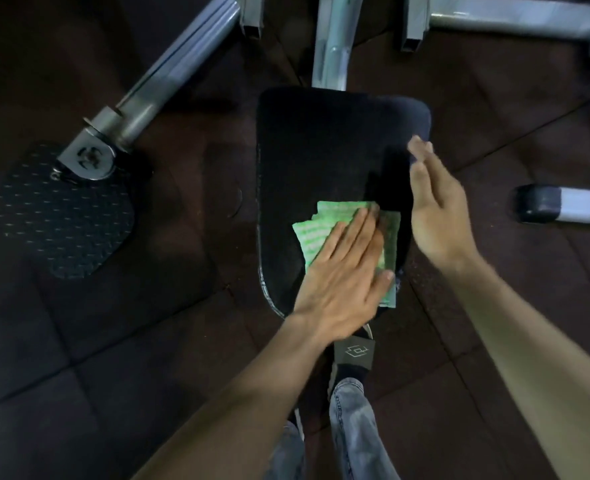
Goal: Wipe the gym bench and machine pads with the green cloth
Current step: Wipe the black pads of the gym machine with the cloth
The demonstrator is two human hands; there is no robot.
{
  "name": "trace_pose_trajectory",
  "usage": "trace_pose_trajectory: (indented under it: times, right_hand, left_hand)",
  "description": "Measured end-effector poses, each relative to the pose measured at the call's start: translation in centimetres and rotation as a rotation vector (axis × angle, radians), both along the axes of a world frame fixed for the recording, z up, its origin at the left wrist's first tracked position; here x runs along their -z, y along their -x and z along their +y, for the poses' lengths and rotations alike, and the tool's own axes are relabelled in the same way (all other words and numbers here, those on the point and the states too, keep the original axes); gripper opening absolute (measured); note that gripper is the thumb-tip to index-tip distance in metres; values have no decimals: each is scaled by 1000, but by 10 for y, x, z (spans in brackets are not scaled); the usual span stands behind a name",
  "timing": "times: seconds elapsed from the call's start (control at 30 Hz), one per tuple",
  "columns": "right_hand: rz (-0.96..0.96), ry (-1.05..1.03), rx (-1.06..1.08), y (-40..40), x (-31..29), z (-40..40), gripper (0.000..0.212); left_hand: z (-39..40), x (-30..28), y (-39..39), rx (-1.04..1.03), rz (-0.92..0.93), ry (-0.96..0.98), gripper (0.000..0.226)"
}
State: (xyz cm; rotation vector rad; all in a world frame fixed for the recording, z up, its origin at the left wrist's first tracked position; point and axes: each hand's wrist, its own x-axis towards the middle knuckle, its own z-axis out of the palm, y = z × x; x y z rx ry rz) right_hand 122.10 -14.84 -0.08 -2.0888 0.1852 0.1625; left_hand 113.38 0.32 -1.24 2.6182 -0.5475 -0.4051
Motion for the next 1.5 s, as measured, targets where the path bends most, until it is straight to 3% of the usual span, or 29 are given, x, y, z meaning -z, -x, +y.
trace_pose_trajectory:
  times: [0.03,0.1,0.17,0.23,0.3,0.47,0.6,0.73,0.8,0.9,1.0,1.17,1.23,1.37,1.43,1.5]
  right_hand:
    - [-64,85,33,18,-1,4,47]
    - [-143,263,51,49,-1,21,51]
    - [-98,449,-62,69,4,50,59]
    - [-40,656,-245,81,14,76,67]
    - [-7,757,-287,76,27,78,71]
    - [-1,749,-56,-8,37,36,69]
    - [-131,795,-253,-90,36,69,68]
    - [-178,786,-481,-41,33,40,66]
    - [-130,776,-434,-23,33,10,65]
    - [-101,784,-256,-75,37,25,64]
    - [-156,825,-337,-112,32,57,63]
    - [-177,821,-715,-5,25,15,64]
    - [-165,816,-693,-10,30,0,64]
    - [-80,836,-317,-62,31,42,65]
    - [-92,817,-395,-37,29,65,65]
    - [-126,814,-620,22,24,66,63]
  left_hand:
    - [12,-5,-8,-2,40,91,63]
    - [39,-7,-33,-159,-49,142,60]
    - [61,0,-61,-367,-111,90,60]
    - [65,11,-79,-385,-62,-43,61]
    - [62,24,-83,-349,-72,-172,61]
    - [58,33,-80,-353,-129,-239,64]
    - [56,36,-81,-364,-137,-268,64]
    - [55,33,-82,-399,-122,-238,66]
    - [54,33,-81,-407,-113,-231,66]
    - [55,36,-81,-400,-113,-229,66]
    - [57,36,-82,-403,-113,-202,67]
    - [58,35,-82,-396,-111,-188,66]
    - [58,35,-82,-395,-122,-194,65]
    - [61,35,-83,-395,-110,-171,64]
    - [65,34,-85,-380,-90,-125,64]
    - [73,33,-83,-333,-64,-97,64]
